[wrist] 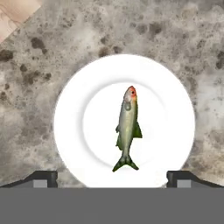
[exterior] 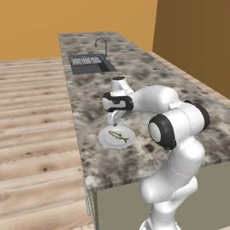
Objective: Take the fish from the oven and place it on the plate on the counter.
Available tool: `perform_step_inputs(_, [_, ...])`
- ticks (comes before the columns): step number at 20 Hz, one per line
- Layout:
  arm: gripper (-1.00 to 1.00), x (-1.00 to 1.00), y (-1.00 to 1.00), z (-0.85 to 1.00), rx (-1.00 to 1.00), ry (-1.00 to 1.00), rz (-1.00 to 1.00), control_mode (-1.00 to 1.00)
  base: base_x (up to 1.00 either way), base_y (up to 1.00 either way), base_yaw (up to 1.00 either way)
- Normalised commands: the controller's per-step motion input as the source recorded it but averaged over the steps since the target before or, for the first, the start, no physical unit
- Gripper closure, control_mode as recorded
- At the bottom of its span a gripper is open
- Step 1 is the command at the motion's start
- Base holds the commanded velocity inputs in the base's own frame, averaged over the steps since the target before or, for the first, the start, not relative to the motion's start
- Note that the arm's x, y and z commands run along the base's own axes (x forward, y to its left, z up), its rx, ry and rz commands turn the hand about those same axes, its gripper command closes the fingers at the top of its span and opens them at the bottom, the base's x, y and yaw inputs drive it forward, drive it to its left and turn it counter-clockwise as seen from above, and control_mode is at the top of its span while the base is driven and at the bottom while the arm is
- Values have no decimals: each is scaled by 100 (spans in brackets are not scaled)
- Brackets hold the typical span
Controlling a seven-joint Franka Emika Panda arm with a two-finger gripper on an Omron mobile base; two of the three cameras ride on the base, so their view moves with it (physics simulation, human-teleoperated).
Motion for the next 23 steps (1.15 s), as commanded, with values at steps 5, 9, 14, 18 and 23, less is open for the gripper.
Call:
perform_step_inputs(5, [-100, -80, -44, 83, 14, -15, -19, -100, 0, 0, 0])
perform_step_inputs(9, [-100, -100, -49, 60, 13, -4, -25, -100, 0, 0, 0])
perform_step_inputs(14, [-100, -100, -47, 55, 11, -1, -24, -100, 0, 0, 0])
perform_step_inputs(18, [-100, -100, -36, 39, 9, -1, -19, -100, 0, 0, 0])
perform_step_inputs(23, [-100, -77, -28, 47, 9, -7, -15, -100, 0, 0, 0])
